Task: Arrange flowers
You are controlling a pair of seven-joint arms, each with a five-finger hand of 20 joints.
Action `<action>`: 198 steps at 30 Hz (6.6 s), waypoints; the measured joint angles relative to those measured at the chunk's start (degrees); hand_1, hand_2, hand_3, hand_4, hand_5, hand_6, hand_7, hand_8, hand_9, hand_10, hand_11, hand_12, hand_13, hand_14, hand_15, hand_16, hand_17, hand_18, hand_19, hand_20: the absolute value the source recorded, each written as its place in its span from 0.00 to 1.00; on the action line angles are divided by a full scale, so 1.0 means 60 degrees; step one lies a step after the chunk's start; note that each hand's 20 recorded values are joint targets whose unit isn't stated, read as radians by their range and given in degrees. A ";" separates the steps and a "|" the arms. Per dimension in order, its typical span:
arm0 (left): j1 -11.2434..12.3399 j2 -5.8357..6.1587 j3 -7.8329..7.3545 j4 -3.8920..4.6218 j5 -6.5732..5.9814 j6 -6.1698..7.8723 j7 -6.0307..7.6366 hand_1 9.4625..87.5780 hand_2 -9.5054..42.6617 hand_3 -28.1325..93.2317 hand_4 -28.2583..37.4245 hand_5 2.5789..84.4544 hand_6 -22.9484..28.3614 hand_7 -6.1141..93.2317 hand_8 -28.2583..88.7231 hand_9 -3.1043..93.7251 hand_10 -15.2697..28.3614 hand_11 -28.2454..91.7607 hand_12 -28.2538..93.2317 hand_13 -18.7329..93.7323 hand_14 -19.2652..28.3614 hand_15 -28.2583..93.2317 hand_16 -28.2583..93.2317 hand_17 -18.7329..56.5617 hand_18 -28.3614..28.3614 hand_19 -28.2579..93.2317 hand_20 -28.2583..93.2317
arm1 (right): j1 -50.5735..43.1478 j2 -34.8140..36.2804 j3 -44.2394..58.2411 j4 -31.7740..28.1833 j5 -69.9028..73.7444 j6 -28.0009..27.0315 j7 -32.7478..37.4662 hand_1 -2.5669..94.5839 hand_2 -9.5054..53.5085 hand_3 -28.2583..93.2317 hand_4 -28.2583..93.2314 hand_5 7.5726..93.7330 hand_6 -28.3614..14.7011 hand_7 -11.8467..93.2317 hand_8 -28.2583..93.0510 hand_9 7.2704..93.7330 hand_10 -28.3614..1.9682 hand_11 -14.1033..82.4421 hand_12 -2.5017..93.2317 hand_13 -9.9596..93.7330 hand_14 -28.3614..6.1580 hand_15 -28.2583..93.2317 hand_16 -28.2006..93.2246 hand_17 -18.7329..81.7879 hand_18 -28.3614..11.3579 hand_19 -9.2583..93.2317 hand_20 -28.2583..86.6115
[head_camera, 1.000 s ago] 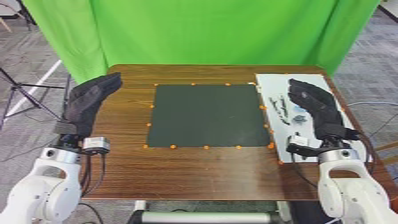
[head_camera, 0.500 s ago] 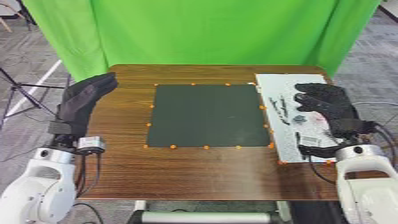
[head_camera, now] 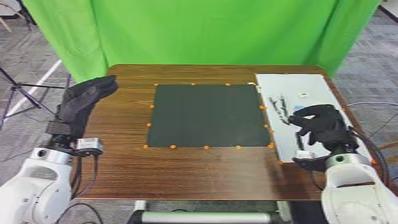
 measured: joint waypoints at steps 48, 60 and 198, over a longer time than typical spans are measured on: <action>0.0842 0.0037 -0.0285 -0.0439 -0.0070 -0.0058 -0.0334 0.25 0.10 0.72 0.18 0.49 0.55 0.20 0.19 0.45 0.68 0.37 0.33 0.45 0.78 0.36 0.24 0.27 0.71 0.30 0.34 | -0.1495 -0.0298 0.0328 0.0377 -0.1745 -0.2067 0.1562 0.60 0.00 0.69 0.07 0.54 0.58 0.46 0.36 0.93 0.61 0.47 0.45 1.00 0.83 0.68 0.50 0.74 0.30 0.96 0.63; 0.0657 -0.0004 -0.0327 -0.0416 -0.0032 -0.0274 -0.0408 0.25 0.10 0.72 0.18 0.49 0.55 0.20 0.19 0.45 0.68 0.37 0.33 0.45 0.78 0.36 0.24 0.27 0.71 0.30 0.34 | -0.0917 -0.0441 -0.0385 0.0590 -0.2275 -0.1974 0.1950 0.71 0.00 0.55 0.17 0.61 0.63 0.53 0.46 0.95 0.61 0.54 0.38 1.00 0.86 0.73 0.46 0.77 0.30 0.97 0.63; 0.0611 -0.0213 -0.0810 -0.0572 -0.0158 -0.1067 -0.1152 0.27 0.10 0.71 0.21 0.45 0.57 0.17 0.20 0.39 0.67 0.35 0.34 0.43 0.77 0.34 0.25 0.26 0.71 0.29 0.34 | 0.1760 -0.0573 -0.0428 0.1082 0.0941 -0.4849 0.2889 0.71 0.00 0.60 0.29 0.76 0.51 0.34 0.50 0.99 0.55 0.44 0.34 1.00 0.91 0.70 0.40 0.87 0.47 0.88 0.64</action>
